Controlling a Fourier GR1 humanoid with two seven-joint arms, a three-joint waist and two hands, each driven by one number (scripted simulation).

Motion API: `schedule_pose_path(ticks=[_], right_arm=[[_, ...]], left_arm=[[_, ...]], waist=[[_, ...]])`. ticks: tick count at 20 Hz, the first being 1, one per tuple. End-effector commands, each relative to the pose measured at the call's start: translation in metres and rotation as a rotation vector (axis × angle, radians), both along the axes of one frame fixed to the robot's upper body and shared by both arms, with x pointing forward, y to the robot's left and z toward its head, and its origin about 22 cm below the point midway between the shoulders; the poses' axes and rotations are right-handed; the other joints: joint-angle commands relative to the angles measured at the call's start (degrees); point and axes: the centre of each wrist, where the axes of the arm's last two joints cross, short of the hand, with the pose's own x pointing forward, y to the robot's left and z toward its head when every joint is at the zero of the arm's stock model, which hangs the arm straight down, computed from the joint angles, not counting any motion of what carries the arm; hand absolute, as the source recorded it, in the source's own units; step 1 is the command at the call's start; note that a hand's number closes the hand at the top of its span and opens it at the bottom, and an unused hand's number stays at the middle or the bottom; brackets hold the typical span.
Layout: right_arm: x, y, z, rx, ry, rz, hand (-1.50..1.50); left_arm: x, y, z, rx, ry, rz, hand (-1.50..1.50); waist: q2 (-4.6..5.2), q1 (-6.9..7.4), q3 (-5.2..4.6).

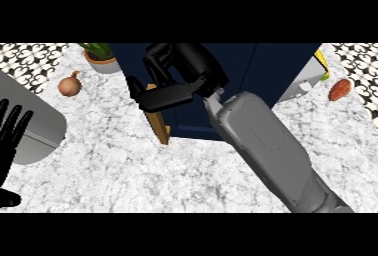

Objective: Pick up the wine, place it into the cabinet and close the cabinet

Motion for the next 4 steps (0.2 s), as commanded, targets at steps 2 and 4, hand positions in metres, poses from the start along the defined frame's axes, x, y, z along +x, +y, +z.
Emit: schedule_pose_path(ticks=[2,4], right_arm=[[0.035,-0.043,-0.017,-0.042,0.05,-0.201,1.5],[0.039,-0.047,-0.007,-0.035,0.043,-0.186,1.5]], left_arm=[[0.005,-0.001,0.01,0.001,-0.002,-0.018,-1.5],[0.007,-0.002,0.002,-0.016,0.001,-0.014,-1.5]], waist=[[2.3,-0.54,0.62],[2.42,-1.05,0.56]])
